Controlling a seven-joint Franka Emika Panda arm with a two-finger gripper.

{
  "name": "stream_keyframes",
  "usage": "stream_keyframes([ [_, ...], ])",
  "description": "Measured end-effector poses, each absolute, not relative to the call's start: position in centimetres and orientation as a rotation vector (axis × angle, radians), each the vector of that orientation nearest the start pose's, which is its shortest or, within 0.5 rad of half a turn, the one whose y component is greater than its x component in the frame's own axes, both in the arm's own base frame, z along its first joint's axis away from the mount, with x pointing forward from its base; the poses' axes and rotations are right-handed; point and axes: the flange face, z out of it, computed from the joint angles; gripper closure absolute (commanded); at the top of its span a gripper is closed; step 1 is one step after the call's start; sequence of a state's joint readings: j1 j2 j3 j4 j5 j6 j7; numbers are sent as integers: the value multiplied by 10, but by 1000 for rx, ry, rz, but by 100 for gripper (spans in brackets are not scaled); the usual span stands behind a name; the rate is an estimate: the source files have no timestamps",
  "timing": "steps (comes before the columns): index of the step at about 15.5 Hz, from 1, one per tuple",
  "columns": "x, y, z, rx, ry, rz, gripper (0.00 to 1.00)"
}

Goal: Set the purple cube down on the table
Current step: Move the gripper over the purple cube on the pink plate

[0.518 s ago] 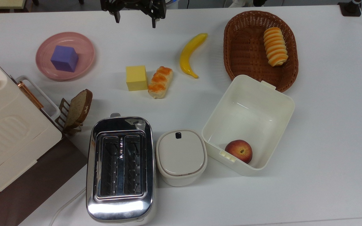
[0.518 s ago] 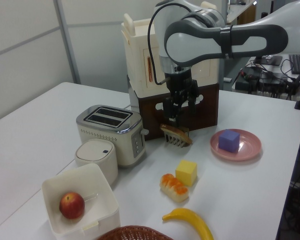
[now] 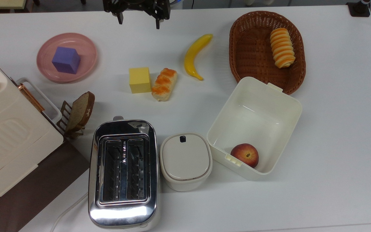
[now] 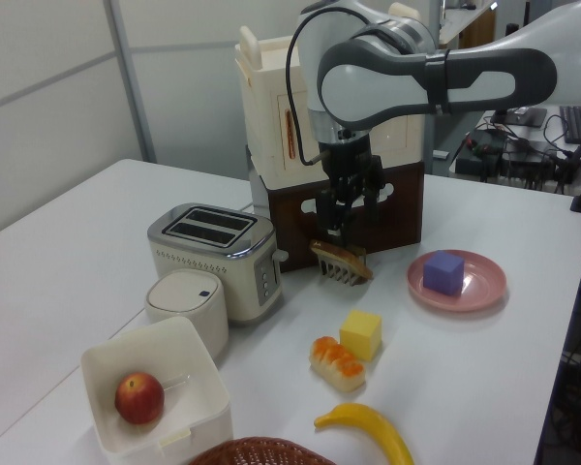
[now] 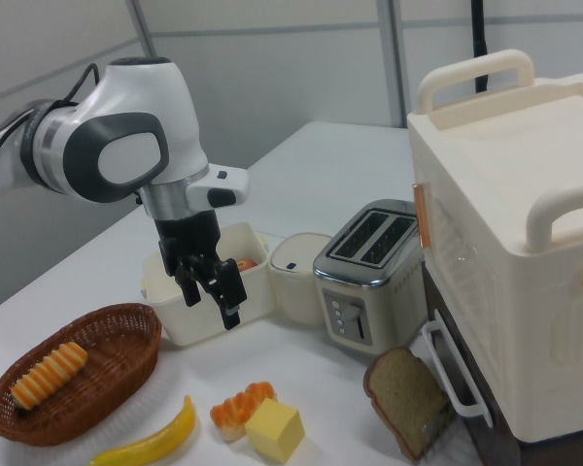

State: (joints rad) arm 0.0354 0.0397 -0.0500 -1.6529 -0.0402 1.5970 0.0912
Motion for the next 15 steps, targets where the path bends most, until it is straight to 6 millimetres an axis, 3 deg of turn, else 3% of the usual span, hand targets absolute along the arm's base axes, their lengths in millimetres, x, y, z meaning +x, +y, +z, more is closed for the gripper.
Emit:
stream_keyframes([
  [10,564,-17,565,-3179,155,152,0],
  [12,563,-26,565,-3178,157,153,0],
  [15,559,-64,560,-3171,153,181,0],
])
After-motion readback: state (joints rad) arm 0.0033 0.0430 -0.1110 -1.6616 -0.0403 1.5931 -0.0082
